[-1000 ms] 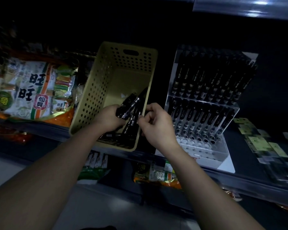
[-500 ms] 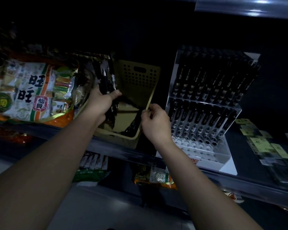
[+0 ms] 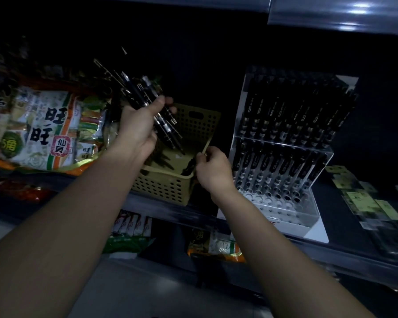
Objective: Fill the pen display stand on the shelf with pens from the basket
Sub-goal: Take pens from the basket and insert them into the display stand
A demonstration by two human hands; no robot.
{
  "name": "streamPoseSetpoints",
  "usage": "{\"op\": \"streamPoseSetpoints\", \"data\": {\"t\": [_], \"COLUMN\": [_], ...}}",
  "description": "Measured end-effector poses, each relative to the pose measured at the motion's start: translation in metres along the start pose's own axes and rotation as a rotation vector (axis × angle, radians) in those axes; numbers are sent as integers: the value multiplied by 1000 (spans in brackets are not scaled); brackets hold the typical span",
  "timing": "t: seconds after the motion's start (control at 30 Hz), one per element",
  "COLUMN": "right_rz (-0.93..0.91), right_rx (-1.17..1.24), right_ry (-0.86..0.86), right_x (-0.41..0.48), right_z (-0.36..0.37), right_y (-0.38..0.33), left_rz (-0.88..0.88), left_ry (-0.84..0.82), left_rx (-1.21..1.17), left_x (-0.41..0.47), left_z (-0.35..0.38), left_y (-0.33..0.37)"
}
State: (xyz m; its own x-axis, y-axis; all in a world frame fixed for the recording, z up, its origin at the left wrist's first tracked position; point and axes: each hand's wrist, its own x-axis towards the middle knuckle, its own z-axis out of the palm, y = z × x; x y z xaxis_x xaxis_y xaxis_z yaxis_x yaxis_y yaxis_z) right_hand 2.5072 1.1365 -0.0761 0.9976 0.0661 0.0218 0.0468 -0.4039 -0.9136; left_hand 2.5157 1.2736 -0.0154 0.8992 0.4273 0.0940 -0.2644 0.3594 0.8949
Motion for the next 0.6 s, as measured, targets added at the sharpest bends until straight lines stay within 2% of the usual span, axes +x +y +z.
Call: {"op": "streamPoseSetpoints", "data": {"t": [0.1,0.17,0.27,0.43,0.5,0.6], "right_rz": [14,-50,-117,301,367,369], "right_rx": [19,29,253,974,1097,1147], "right_ry": [-10,55,171,-64,-103,-86], "right_x": [-4,-12,-29,-39,-41,-48], "right_z": [-2,-6,-10,-23,-32,-40], "right_y": [-3,-7,-17,-36,-38,-36], "left_rz": [-37,-61,-78,-123,-138,-161], "left_ry": [-33,-42,-74,-143,-169,-182], "left_rx": [-84,-134,-209,-255,-250,-243], "left_x": [-7,-13,-25,-63,-79,-102], "left_z": [7,9,12,26,31,38], "left_y": [7,8,11,7,1,-12]}}
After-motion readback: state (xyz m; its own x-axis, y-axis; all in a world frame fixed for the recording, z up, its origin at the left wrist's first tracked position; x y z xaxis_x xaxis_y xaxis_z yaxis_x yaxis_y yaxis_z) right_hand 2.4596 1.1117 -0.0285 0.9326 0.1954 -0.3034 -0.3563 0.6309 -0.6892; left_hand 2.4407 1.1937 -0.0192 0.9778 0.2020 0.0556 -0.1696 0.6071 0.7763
